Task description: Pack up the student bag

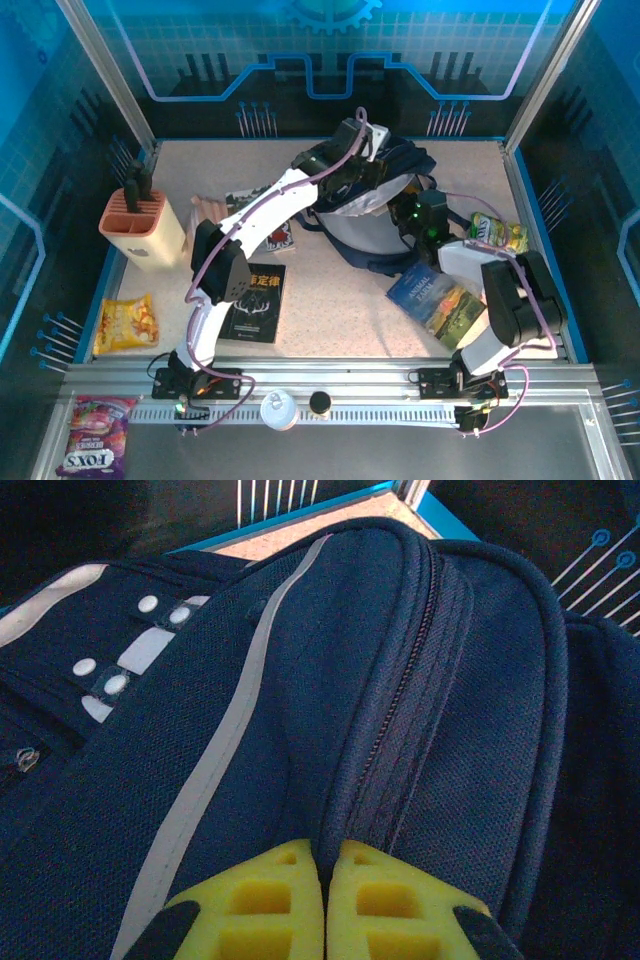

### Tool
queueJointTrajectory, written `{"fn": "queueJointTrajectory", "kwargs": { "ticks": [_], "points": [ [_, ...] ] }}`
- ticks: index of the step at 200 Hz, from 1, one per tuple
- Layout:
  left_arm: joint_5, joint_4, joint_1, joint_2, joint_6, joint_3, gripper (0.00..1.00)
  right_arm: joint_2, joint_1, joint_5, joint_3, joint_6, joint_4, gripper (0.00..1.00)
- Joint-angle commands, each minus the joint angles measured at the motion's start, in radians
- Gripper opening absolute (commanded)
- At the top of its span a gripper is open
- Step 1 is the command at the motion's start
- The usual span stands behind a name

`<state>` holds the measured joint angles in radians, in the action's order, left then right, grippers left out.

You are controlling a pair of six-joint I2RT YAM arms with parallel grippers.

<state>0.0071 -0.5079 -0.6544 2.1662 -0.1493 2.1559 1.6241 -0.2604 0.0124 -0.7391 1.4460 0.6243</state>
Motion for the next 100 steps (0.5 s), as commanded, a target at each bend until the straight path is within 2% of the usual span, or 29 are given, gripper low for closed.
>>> {"fn": "queueJointTrajectory", "kwargs": {
  "ticks": [1, 26, 44, 100],
  "points": [
    [0.078, 0.141, 0.023, -0.101, -0.069, 0.024, 0.00, 0.066, -0.034, -0.059, -0.060, 0.077, 0.149, 0.14],
    [0.102, 0.148, 0.033, -0.106, -0.086, 0.006, 0.00, 0.132, -0.058, -0.102, -0.093, 0.100, 0.129, 0.13],
    [0.105, 0.145, 0.037, -0.108, -0.085, 0.006, 0.00, 0.139, -0.058, -0.088, -0.080, 0.096, 0.170, 0.14],
    [0.117, 0.144, 0.054, -0.106, -0.088, 0.004, 0.00, -0.051, -0.025, 0.019, 0.088, 0.062, 0.193, 0.16]
  ]
}}
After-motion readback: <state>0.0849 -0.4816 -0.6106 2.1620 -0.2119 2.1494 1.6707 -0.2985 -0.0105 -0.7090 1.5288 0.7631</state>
